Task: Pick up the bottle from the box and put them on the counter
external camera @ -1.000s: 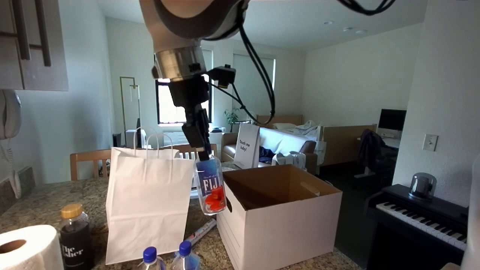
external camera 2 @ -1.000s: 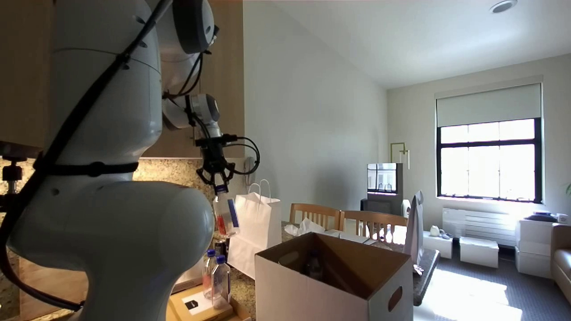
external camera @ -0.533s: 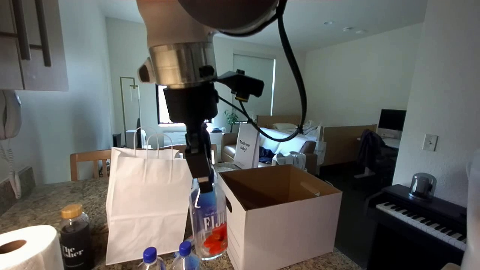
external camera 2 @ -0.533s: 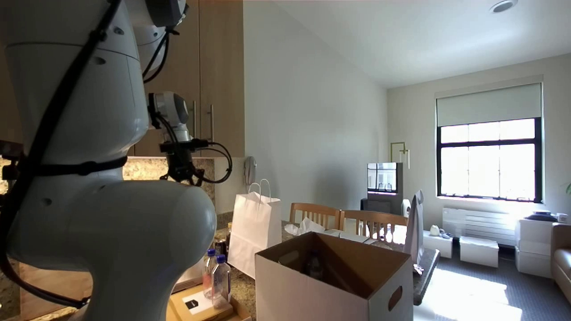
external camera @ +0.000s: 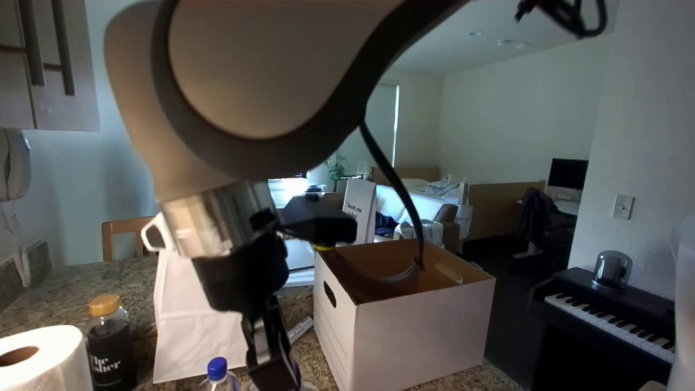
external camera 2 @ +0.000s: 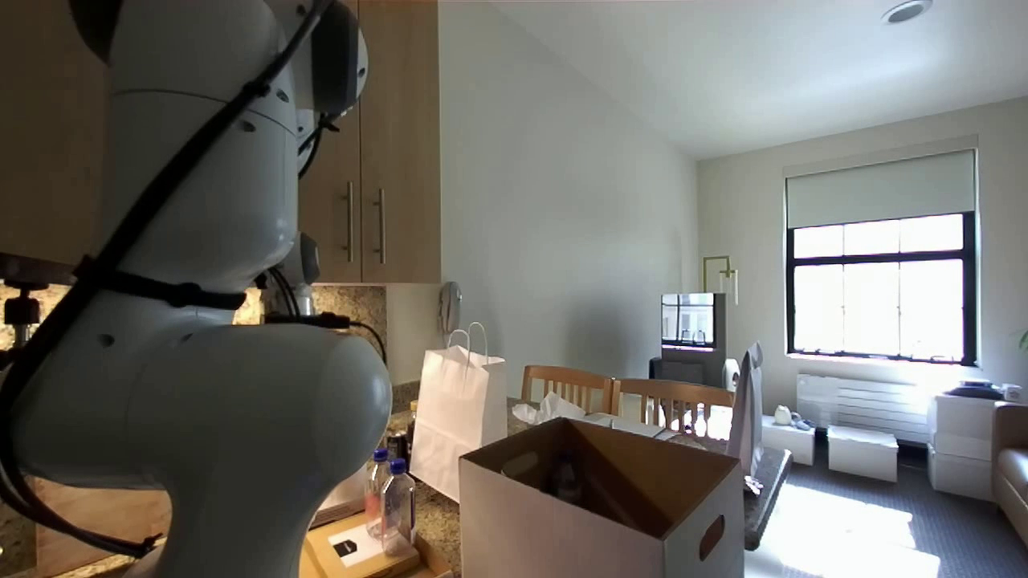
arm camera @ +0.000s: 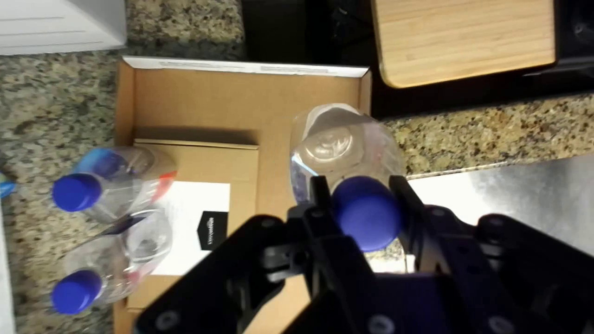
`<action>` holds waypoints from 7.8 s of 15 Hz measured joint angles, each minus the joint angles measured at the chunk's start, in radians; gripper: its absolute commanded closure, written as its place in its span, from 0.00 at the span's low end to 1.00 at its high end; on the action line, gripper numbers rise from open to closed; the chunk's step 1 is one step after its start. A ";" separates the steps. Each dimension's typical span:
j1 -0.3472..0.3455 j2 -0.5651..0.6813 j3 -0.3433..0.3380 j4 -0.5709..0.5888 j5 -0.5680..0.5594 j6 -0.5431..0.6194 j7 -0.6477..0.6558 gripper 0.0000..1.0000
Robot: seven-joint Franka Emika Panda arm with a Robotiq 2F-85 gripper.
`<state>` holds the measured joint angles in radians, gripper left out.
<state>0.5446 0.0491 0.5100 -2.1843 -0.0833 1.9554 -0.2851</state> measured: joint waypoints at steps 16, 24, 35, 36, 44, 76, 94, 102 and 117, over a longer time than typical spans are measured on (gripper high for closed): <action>0.050 0.414 -0.035 0.094 -0.003 0.314 0.243 0.88; 0.113 0.392 -0.128 0.003 -0.006 0.627 0.478 0.85; 0.268 0.384 -0.278 -0.009 -0.090 0.622 0.673 0.00; 0.277 0.378 -0.288 -0.009 -0.091 0.615 0.685 0.00; 0.280 0.235 -0.340 -0.011 -0.119 0.493 0.756 0.00; -0.420 0.053 -0.426 0.303 0.266 -0.059 0.433 0.00; -0.417 0.371 -0.436 0.553 0.011 -0.248 0.434 0.00; -0.445 0.528 -0.462 0.612 0.151 -0.008 0.451 0.00; -0.447 0.655 -0.473 0.637 0.152 0.300 0.450 0.14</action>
<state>0.0979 0.7045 0.0365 -1.5472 0.0685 2.2551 0.1653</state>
